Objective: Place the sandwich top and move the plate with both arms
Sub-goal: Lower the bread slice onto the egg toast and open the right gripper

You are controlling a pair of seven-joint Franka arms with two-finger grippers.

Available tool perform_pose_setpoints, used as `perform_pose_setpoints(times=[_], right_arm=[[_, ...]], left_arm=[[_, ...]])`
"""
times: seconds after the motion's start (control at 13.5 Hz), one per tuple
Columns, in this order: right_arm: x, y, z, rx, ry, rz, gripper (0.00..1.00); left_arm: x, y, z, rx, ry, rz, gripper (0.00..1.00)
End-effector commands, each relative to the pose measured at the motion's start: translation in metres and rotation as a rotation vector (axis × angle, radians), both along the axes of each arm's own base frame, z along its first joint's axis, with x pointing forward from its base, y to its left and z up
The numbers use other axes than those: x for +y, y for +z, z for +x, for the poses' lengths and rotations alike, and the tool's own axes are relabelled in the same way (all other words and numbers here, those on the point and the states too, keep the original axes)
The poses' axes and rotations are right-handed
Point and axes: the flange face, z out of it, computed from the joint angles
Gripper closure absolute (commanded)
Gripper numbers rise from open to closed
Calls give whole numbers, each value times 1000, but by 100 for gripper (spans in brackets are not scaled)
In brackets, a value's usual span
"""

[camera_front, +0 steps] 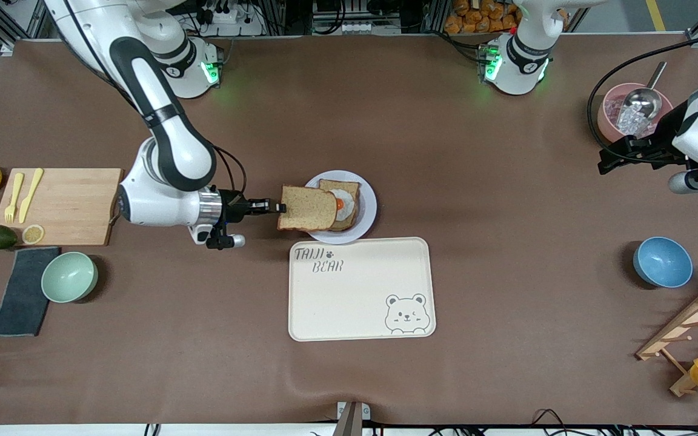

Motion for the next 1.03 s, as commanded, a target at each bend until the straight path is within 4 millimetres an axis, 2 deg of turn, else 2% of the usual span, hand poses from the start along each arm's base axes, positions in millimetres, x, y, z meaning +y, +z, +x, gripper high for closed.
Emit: perform_pose_setpoints(times=[0.0, 0.07, 0.44, 0.67, 0.81, 0.96], right_arm=[[15, -9, -17, 0, -39, 14, 100], [28, -13, -25, -9, -25, 13, 100], [32, -28, -40, -11, -24, 8, 100], [40, -39, -43, -28, -43, 4, 100], [55, -42, -52, -26, -51, 16, 100], [55, -47, -53, -42, -40, 12, 100]], left_arm=[[0, 1, 1, -8, 0, -22, 0], [0, 1, 1, -8, 0, -22, 0], [0, 1, 1, -8, 0, -22, 0], [0, 1, 1, -8, 0, -22, 0], [0, 1, 1, -9, 0, -22, 0], [0, 0, 1, -6, 0, -22, 0]])
